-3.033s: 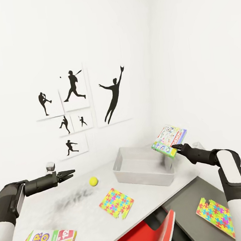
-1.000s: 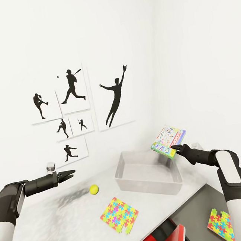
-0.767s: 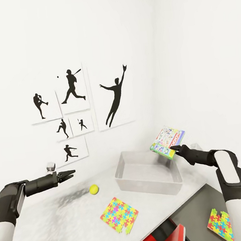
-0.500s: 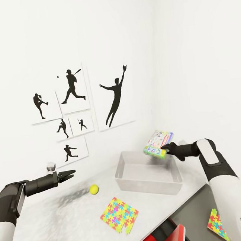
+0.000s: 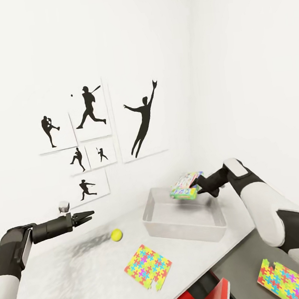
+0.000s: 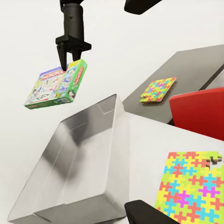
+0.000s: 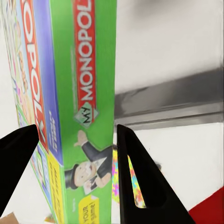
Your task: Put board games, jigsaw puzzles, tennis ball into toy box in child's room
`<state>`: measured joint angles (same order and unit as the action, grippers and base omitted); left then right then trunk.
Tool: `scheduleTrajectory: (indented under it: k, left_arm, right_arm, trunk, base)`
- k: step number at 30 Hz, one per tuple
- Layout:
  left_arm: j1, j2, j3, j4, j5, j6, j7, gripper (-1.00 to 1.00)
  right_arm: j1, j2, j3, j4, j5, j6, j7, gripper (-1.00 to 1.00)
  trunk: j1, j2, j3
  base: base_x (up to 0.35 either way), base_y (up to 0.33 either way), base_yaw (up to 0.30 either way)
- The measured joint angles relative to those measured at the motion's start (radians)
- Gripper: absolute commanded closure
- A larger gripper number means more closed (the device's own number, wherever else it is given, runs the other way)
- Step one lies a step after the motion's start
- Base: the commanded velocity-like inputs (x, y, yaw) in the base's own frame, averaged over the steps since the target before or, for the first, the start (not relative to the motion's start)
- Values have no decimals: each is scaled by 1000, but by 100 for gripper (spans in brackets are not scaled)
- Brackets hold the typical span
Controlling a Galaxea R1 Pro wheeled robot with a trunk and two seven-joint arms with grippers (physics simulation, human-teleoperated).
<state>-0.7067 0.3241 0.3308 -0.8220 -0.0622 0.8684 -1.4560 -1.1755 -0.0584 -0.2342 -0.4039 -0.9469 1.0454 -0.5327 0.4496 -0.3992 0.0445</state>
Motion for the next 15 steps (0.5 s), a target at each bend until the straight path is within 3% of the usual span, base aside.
scheduleTrajectory:
  k: [5, 8, 11, 15]
  left_arm:
    - [0, 0, 0, 0, 0, 0, 1, -100]
    - [0, 0, 0, 0, 0, 0, 1, -100]
    - [0, 0, 0, 0, 0, 0, 1, -100]
    - [0, 0, 0, 0, 0, 0, 1, -100]
  right_arm:
    - [-5, -20, 2, 5, 2, 0, -15, 100]
    - [-9, -38, 7, 6, 23, 0, -20, 100]
    - [-20, -56, 51, 12, 64, 0, -30, 100]
    - [-30, -74, 105, 17, 75, 0, -33, 100]
  trunk:
    - [0, 0, 0]
    - [0, 0, 0]
    - [0, 0, 0]
    - [0, 0, 0]
  base:
    - [0, 0, 0]
    - [0, 0, 0]
    - [0, 0, 0]
    - [0, 0, 0]
